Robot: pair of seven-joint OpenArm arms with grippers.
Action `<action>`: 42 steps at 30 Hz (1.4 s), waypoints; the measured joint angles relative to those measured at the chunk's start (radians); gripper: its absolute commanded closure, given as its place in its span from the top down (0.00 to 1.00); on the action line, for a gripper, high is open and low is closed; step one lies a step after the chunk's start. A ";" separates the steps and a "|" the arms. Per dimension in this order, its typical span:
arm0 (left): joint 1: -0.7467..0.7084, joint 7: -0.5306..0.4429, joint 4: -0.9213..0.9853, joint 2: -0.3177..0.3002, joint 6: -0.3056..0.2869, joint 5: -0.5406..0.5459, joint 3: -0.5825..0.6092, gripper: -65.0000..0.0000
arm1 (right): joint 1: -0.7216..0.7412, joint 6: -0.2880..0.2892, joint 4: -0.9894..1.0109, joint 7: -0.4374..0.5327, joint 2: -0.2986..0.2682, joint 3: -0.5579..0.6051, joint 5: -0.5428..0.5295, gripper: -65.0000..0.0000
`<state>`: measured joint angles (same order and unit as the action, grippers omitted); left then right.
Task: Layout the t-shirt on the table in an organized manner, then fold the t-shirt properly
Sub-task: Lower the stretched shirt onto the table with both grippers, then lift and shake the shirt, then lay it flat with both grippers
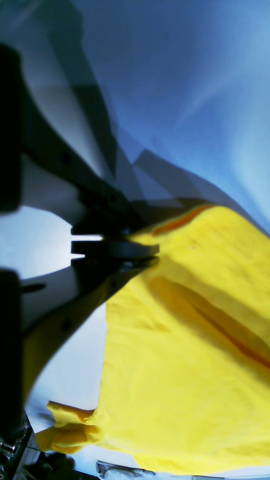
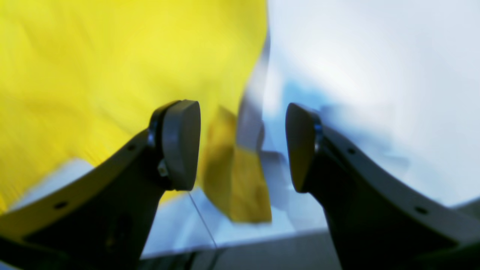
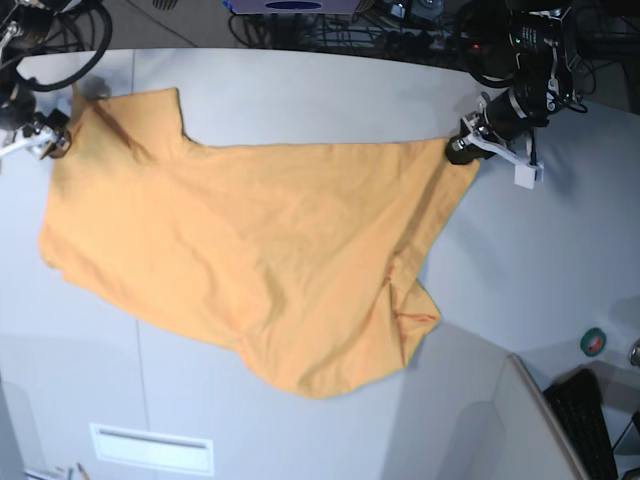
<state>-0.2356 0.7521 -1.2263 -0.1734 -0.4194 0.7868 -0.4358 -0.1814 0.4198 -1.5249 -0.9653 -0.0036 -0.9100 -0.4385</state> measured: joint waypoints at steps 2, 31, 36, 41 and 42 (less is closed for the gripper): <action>0.000 0.000 0.000 -0.005 0.000 0.000 0.000 0.00 | 0.051 0.006 0.057 -0.001 -0.035 -0.006 -0.009 0.54; 0.002 0.000 0.000 -0.010 0.000 -0.003 -0.001 0.00 | 0.142 0.008 0.419 0.037 -0.106 -0.013 -0.033 0.00; -0.008 0.021 -0.048 -0.010 0.013 -0.026 0.008 0.00 | 0.159 0.008 0.417 0.013 -0.109 -0.008 -0.024 0.00; 0.016 0.026 -0.189 -0.011 0.016 -0.023 0.009 0.00 | 0.169 -0.007 0.303 -0.054 -0.124 0.055 0.024 0.00; 0.042 0.037 -0.196 -0.016 0.027 -0.021 0.011 0.00 | 0.185 -0.008 0.277 -0.056 -0.127 0.076 0.020 0.00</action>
<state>-0.1940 0.7887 -1.4220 -0.1890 -0.3920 0.7654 -0.4244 0.0036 0.4118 -1.2484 -1.0214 -0.1310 -0.8345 -0.4187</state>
